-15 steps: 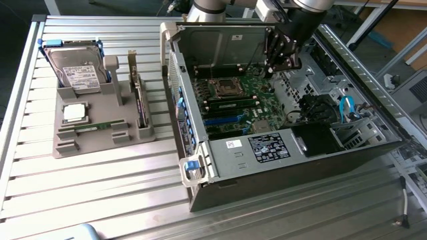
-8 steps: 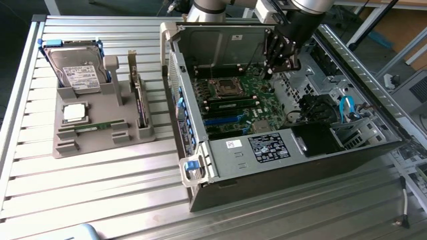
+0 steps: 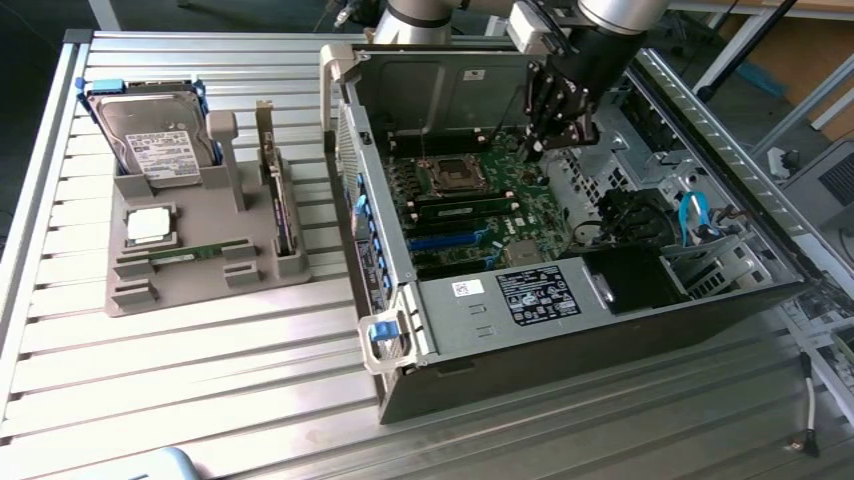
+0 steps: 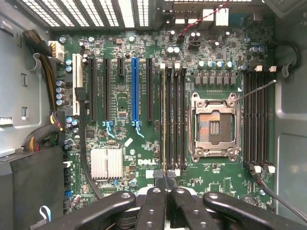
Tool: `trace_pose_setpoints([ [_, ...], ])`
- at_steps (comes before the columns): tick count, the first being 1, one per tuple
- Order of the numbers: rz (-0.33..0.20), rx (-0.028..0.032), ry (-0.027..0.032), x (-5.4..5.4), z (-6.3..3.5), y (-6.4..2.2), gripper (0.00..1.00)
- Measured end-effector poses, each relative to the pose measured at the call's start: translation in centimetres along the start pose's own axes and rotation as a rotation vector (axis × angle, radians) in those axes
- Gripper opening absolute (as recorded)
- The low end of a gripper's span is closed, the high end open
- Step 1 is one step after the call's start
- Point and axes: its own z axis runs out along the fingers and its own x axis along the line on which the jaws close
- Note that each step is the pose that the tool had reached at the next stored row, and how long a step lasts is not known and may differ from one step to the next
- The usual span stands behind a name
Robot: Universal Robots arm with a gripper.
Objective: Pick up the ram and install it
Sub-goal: 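Press down the ram until it locks into place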
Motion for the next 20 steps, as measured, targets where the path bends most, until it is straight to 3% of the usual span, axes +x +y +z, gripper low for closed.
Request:
trace_pose_setpoints([
  [20,0.0,0.0,-0.0001,0.0,1.45,-0.05,0.1],
])
